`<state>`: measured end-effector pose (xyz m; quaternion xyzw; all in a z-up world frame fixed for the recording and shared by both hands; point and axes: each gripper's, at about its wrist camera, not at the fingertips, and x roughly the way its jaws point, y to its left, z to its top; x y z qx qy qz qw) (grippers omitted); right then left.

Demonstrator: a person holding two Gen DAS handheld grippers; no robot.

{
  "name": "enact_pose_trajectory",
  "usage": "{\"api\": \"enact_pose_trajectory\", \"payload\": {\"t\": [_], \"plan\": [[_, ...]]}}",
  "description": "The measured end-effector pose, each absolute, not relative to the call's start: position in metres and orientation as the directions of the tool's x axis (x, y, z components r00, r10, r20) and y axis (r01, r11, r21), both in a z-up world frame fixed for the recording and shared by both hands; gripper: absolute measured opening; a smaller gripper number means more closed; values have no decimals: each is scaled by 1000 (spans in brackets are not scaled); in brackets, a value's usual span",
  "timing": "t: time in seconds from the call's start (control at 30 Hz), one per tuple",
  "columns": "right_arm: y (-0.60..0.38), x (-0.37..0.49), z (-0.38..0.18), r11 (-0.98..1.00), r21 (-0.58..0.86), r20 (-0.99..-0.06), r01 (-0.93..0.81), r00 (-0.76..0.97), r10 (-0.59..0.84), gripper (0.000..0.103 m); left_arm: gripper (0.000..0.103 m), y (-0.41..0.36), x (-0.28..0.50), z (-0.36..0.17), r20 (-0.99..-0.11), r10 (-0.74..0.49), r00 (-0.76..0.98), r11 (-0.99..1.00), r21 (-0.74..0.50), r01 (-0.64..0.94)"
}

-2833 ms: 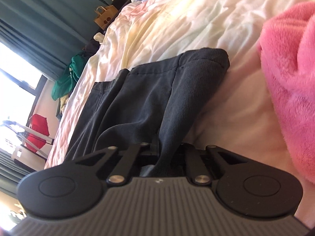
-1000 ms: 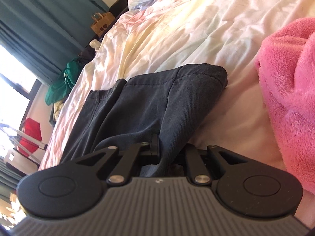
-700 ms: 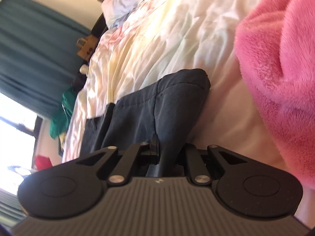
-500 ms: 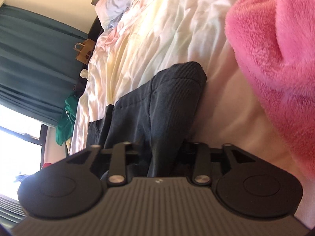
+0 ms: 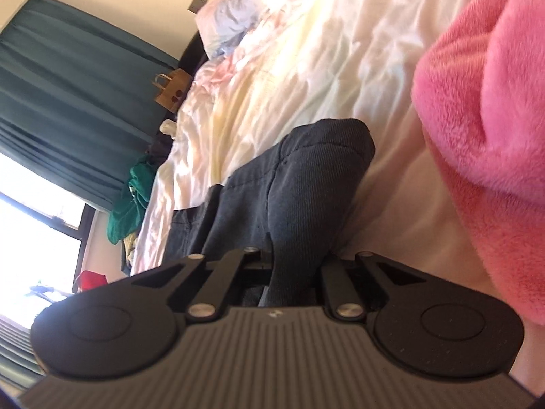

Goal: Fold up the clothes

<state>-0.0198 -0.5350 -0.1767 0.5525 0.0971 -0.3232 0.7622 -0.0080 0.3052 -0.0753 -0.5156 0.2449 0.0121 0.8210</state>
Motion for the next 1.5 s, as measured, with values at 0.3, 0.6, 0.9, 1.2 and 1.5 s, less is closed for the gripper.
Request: {"api": "enact_pose_trajectory", "payload": {"t": [0.3,0.6,0.9,1.2,1.5], "plan": [[-531,-34,-159,217,780,-474,587,781,-406,7,7,309,-26,-54,-340,-200,919,450,-865,-222],[-527,-21,-144,253,749,-485,613,767,-421,7,7,310,-8,-36,-364,-182,913,495,-836,-235],[-534,104,-76,465,668,-422,581,810,-407,7,7,287,123,50,-358,-126,925,600,-770,-217],[-542,281,-89,562,535,-496,631,773,-395,7,8,249,319,34,-462,-24,887,691,-649,-319],[-545,336,-146,610,475,-560,633,753,-345,11,16,252,395,-47,-600,-26,799,700,-582,-415]]}}
